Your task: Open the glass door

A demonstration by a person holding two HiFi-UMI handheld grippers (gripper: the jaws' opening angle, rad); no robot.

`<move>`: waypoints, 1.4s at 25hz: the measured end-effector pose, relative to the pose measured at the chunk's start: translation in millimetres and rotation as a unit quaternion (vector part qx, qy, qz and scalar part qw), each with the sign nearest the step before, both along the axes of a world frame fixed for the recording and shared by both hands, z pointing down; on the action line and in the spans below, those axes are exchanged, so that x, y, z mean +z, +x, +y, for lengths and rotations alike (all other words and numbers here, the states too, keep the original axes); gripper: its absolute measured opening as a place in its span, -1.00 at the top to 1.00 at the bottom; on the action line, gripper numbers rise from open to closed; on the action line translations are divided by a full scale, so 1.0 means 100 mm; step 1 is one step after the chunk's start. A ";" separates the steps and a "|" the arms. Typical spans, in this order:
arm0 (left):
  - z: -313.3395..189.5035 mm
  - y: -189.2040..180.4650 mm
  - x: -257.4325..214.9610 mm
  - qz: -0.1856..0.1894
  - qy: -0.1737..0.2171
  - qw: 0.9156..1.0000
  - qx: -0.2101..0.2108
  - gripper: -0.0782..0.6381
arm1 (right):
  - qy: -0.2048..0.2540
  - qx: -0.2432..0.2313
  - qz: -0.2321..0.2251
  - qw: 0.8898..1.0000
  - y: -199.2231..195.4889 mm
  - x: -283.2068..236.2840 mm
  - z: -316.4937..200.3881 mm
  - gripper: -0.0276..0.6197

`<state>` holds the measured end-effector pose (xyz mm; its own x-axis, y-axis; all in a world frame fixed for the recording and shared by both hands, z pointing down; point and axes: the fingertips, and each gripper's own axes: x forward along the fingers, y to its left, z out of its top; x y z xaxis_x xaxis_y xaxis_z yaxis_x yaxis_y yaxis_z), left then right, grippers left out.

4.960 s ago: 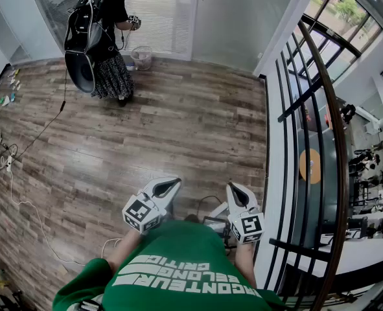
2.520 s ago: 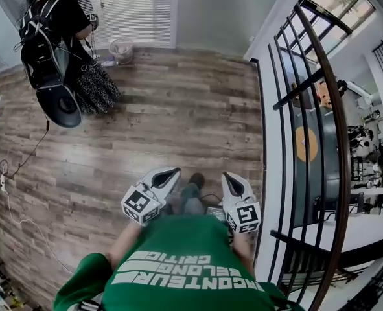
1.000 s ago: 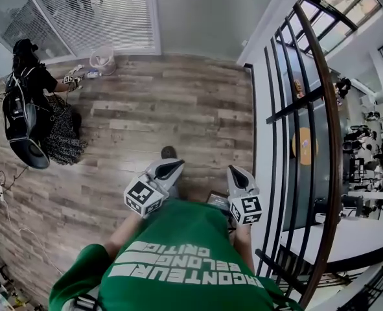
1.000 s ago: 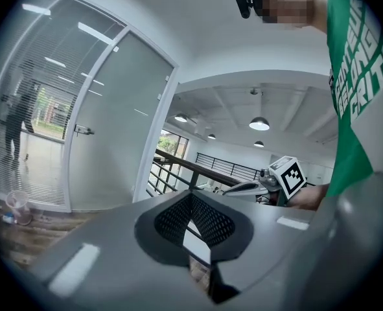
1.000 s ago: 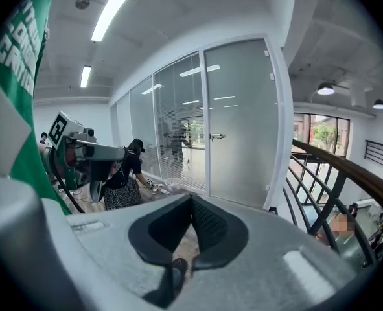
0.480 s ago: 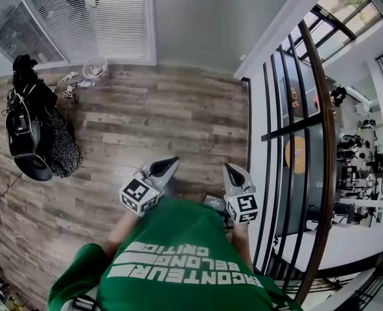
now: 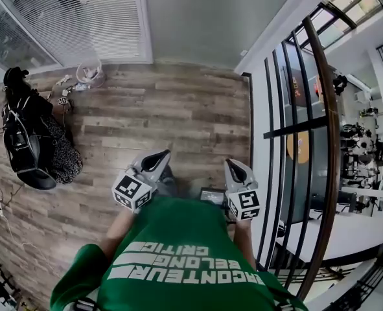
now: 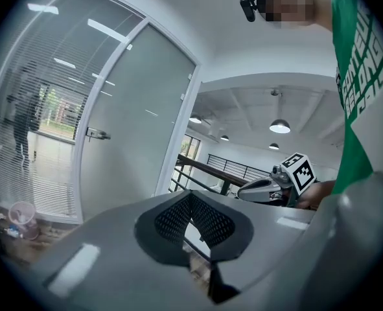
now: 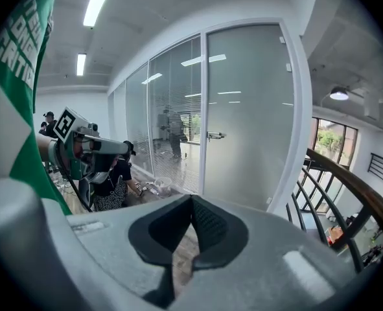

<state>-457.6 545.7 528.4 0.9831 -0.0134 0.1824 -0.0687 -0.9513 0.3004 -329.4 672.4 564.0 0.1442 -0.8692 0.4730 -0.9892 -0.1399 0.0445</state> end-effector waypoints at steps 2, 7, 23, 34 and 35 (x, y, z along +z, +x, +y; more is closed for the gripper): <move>-0.08 0.07 0.02 -0.003 -0.004 1.000 -0.004 0.74 | -0.008 0.000 -0.005 1.000 0.07 0.05 -0.04 0.93; -0.24 0.33 0.06 -0.013 -0.012 1.000 -0.014 0.74 | -0.003 -0.004 -0.019 1.000 0.36 0.07 -0.24 0.93; -0.82 1.73 -0.13 -0.017 0.002 0.995 -0.095 0.74 | 0.027 -0.068 -0.029 0.997 2.20 -0.09 -1.12 0.93; -0.76 2.43 -0.09 -0.020 0.006 0.993 -0.115 0.74 | 0.032 -0.103 -0.031 0.994 2.83 0.00 -1.18 0.93; -0.76 2.47 -0.08 -0.022 0.005 0.993 -0.112 0.74 | 0.034 -0.099 -0.032 0.994 2.87 0.00 -1.17 0.93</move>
<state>-210.4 469.9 520.3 0.9463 -0.2339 0.2231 -0.2924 -0.9137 0.2823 -42.1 555.5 563.8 -0.0613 -0.9076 0.4153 -0.9981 0.0577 -0.0214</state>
